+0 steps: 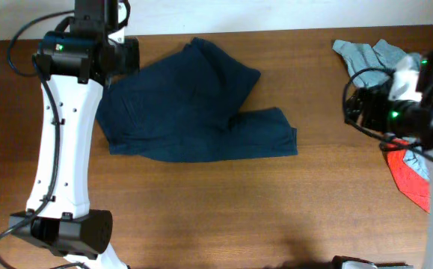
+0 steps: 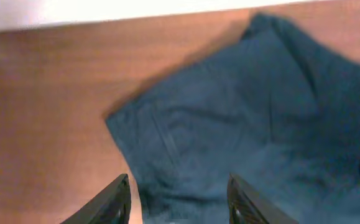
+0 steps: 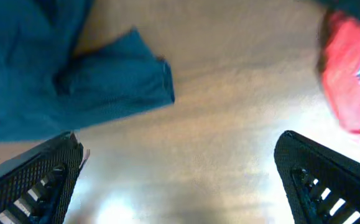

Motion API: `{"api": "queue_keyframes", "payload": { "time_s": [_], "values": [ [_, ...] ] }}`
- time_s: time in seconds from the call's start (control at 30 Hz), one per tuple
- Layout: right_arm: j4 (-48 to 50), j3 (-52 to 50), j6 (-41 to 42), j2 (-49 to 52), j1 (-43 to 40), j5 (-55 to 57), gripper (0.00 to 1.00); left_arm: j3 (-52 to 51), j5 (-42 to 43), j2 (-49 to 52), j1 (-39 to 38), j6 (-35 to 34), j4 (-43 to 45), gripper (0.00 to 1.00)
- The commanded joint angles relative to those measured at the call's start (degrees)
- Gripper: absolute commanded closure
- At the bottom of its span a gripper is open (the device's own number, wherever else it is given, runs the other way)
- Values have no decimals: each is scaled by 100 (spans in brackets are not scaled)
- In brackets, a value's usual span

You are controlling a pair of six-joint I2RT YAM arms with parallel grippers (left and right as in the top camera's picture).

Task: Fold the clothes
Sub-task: 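Grasp the right side of the shorts with the right gripper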

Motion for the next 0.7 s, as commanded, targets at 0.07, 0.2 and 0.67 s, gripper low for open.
{"api": "queue_keyframes", "payload": {
  "time_s": [0.07, 0.2, 0.67],
  "values": [
    [872, -1460, -85, 839, 466, -402, 1, 55, 315, -101, -2, 4, -317, 50],
    [2363, -2371, -83, 1491, 1005, -962, 0, 57, 308, -103, 0, 7, -350, 47],
    [2962, -2476, 428, 2833, 1506, -466, 0, 55, 291, -101, 0, 9, -310, 39]
  ]
}}
